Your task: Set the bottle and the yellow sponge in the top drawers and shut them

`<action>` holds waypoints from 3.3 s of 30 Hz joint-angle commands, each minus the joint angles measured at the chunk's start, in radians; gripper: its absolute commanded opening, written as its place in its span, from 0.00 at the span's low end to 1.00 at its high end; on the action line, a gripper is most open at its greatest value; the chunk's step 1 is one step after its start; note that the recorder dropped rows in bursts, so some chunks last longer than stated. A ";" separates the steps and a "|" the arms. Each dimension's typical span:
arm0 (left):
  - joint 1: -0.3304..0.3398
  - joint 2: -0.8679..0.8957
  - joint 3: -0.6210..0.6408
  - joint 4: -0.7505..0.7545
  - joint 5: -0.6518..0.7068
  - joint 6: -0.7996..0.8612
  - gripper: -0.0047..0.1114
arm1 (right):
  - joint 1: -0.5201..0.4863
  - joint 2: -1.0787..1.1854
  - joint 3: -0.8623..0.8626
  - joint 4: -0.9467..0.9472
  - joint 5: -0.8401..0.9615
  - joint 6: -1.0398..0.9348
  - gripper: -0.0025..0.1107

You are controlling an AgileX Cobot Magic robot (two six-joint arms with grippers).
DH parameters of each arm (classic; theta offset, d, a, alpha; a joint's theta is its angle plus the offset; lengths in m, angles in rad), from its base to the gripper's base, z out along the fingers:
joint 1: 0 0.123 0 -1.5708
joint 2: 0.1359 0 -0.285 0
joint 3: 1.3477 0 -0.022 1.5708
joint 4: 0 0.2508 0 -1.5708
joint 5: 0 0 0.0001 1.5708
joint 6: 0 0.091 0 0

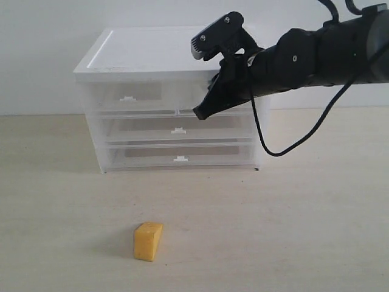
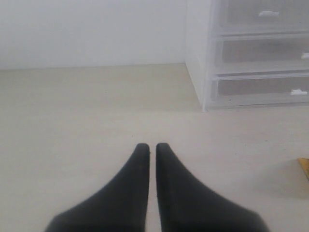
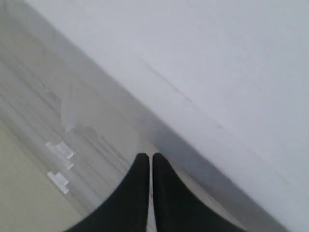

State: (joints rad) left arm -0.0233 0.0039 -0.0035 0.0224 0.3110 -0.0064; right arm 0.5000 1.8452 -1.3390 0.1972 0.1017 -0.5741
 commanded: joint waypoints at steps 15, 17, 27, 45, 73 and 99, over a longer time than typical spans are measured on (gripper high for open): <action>0.002 -0.004 0.004 -0.004 -0.003 0.006 0.08 | -0.003 -0.141 0.000 -0.159 0.531 0.002 0.03; 0.002 -0.004 0.004 -0.004 -0.003 0.006 0.08 | -0.007 -0.147 -0.001 -0.255 0.606 0.093 0.03; 0.002 -0.004 0.004 -0.004 -0.003 0.006 0.08 | -0.208 -0.175 0.001 -0.356 0.744 0.474 0.03; 0.002 -0.004 0.004 -0.004 -0.003 0.006 0.08 | -0.342 -0.763 0.313 -0.342 0.413 0.626 0.03; 0.002 -0.004 0.004 -0.004 -0.003 0.006 0.08 | -0.340 -1.573 0.781 -0.204 0.216 0.612 0.03; 0.002 -0.004 0.004 -0.004 -0.003 0.006 0.08 | -0.340 -1.767 1.251 -0.205 0.128 0.535 0.03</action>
State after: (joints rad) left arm -0.0233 0.0039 -0.0035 0.0224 0.3110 -0.0064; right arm 0.1626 0.1230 -0.1213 -0.0073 0.2431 -0.0503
